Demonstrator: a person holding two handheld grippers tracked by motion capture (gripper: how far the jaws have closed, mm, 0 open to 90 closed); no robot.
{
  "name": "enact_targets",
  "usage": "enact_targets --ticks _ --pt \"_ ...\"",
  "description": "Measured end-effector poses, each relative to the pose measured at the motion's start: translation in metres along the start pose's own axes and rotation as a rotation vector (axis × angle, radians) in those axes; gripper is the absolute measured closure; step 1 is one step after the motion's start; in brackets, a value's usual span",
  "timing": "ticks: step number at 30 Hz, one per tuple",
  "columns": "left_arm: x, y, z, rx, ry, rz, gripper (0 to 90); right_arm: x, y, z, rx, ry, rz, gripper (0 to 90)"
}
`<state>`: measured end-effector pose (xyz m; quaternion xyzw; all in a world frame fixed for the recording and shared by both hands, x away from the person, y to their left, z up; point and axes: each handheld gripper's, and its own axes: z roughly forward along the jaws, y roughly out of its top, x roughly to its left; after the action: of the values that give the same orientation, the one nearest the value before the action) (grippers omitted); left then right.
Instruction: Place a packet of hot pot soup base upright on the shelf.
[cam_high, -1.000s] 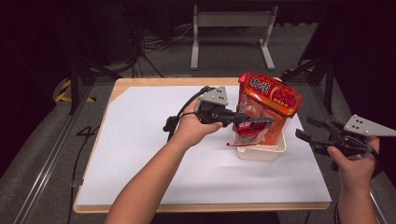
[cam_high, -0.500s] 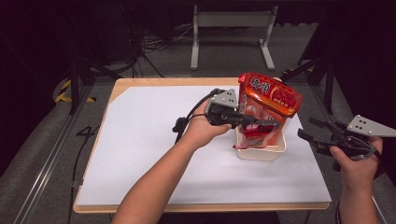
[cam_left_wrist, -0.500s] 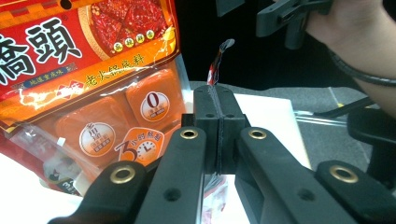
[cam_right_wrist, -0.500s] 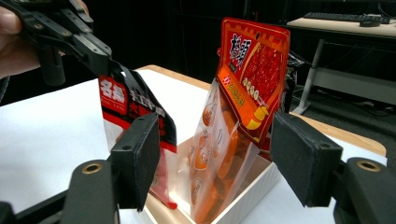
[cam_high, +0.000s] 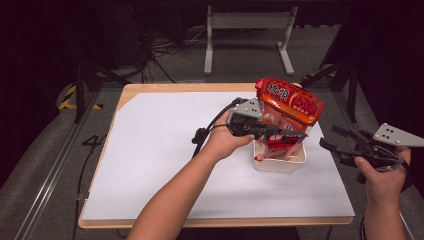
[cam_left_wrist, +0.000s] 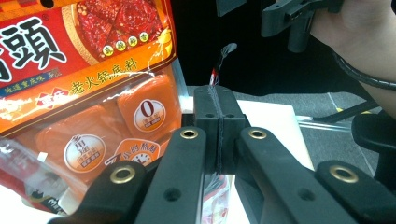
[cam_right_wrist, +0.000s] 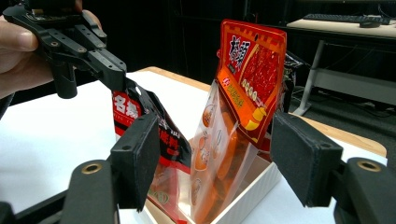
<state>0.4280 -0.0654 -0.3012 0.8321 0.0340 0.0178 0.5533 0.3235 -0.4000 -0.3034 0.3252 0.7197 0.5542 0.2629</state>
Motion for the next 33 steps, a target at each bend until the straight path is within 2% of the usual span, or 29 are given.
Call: enact_targets --ticks 4,7,18,24,26,28,30,33 --pt "0.000 0.001 0.001 -0.023 -0.002 0.002 90.0 0.000 0.000 0.001 0.005 -0.003 -0.003 34.3" --pt "-0.001 0.000 0.004 -0.013 -0.002 0.010 90.0 0.000 -0.001 0.001 0.008 -0.002 -0.001 34.2" --pt "0.000 -0.012 0.012 0.020 -0.010 -0.002 89.8 0.001 -0.001 0.002 0.009 0.002 -0.003 34.2" --pt "0.002 -0.018 0.014 0.033 -0.004 -0.037 89.2 0.001 -0.001 0.003 0.011 0.003 -0.005 34.2" --pt "0.003 -0.020 0.015 0.051 0.009 -0.053 86.1 0.001 -0.001 0.004 0.009 0.004 -0.003 34.1" --pt "0.004 -0.022 0.014 0.038 0.000 -0.074 82.5 0.001 -0.001 0.004 0.012 0.006 -0.001 34.1" --pt "0.005 -0.022 0.014 0.042 0.011 -0.072 75.1 0.001 -0.001 0.005 0.015 0.008 0.000 34.1" --pt "0.004 -0.024 0.013 0.040 0.012 -0.088 71.4 0.001 -0.001 0.007 0.019 0.010 -0.002 34.0"
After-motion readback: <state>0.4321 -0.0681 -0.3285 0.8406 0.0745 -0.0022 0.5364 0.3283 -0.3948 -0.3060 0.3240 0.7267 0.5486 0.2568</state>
